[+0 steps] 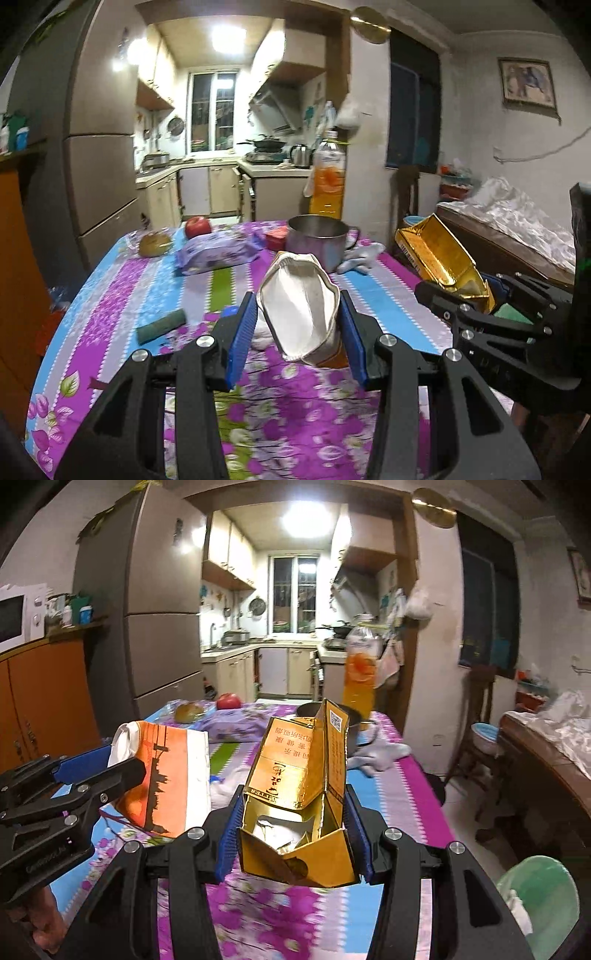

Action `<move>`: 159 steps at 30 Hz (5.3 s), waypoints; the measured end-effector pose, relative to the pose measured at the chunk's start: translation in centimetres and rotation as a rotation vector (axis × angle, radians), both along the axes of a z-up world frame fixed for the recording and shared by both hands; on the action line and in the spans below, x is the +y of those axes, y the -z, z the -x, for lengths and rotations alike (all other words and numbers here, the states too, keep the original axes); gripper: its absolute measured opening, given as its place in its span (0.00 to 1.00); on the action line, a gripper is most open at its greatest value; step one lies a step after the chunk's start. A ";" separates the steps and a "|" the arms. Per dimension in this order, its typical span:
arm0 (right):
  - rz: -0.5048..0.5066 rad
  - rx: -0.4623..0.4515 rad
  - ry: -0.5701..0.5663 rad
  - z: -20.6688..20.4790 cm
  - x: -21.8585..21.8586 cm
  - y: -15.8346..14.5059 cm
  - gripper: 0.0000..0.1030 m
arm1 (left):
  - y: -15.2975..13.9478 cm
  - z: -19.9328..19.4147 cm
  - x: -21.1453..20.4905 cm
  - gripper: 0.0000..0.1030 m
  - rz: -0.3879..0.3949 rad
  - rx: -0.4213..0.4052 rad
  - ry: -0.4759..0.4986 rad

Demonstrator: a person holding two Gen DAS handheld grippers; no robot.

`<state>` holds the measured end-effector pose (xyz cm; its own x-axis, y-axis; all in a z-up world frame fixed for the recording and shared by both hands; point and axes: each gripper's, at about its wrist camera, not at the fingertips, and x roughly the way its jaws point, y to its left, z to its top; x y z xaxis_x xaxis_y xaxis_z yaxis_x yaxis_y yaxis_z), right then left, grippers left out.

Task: Collect trash
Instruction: 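Carry the white cup and gold box over the green bin, then open both grippers to drop the cup and gold box into the bin, then move both open grippers back over the table, then grasp the blue-capped bottle with the left gripper while the right grasps the white towel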

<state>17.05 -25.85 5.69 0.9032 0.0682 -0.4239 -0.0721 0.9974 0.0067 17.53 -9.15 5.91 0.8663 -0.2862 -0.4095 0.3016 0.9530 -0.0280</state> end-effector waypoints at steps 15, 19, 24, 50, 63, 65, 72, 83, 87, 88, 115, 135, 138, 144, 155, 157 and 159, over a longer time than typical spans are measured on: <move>0.003 -0.044 0.179 7.0 -11.3 -1.7 0.50 | -1.4 2.4 -9.3 0.41 -0.022 -0.051 0.175; 0.005 -0.047 0.240 9.1 -14.6 -1.8 0.50 | -1.7 3.1 -12.3 0.41 -0.030 -0.063 0.231; 0.005 -0.041 0.324 11.7 -19.5 -1.6 0.50 | -2.0 4.1 -16.1 0.41 -0.038 -0.081 0.302; -0.090 0.213 0.552 15.0 -39.9 3.8 0.50 | 0.7 4.8 -33.2 0.41 -0.115 0.024 0.568; -0.175 0.347 0.532 12.9 -41.4 7.5 0.50 | 3.5 3.5 -37.2 0.41 -0.213 0.178 0.627; -0.182 0.362 0.529 12.7 -41.7 8.0 0.50 | 4.1 3.2 -37.6 0.41 -0.224 0.200 0.632; -0.199 0.425 0.514 11.8 -41.9 10.0 0.51 | 6.2 2.3 -38.6 0.41 -0.255 0.265 0.631; -0.212 0.431 0.513 11.7 -41.8 11.1 0.51 | 6.4 2.3 -39.0 0.41 -0.252 0.262 0.625; -0.218 0.428 0.509 11.9 -41.6 11.1 0.55 | 6.3 2.2 -39.2 0.42 -0.255 0.262 0.616; -0.221 0.425 0.510 12.0 -41.6 11.0 0.62 | 6.3 2.1 -39.2 0.42 -0.258 0.263 0.609; -0.193 0.191 0.412 14.6 -35.2 6.6 0.79 | 6.7 -0.1 -30.6 0.57 -0.240 0.265 0.475; -0.162 0.309 -0.057 -0.8 -13.8 8.2 0.79 | 7.6 -14.0 4.4 0.57 -0.230 0.333 -0.124; -0.166 0.334 -0.115 -3.3 -10.5 8.6 0.79 | 8.5 -15.4 6.4 0.57 -0.272 0.342 -0.099; -0.152 0.367 -0.212 -7.4 -4.0 9.5 0.79 | 10.9 -18.0 6.4 0.53 -0.336 0.360 0.022; -0.167 0.398 -0.257 -11.5 0.5 10.9 0.79 | 12.8 -20.9 3.8 0.51 -0.311 0.376 0.182; -0.175 0.399 -0.270 -11.9 0.8 11.0 0.79 | 12.8 -20.9 3.8 0.41 -0.292 0.382 0.205; -0.188 0.398 -0.288 -12.6 1.4 11.1 0.79 | 12.8 -20.8 4.0 0.35 -0.287 0.384 0.199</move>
<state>29.60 -24.43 -5.36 0.6084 0.3980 -0.6866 -0.2987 0.9164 0.2665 38.36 -5.15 -6.94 0.5785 -0.2598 -0.7732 0.4969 0.8640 0.0815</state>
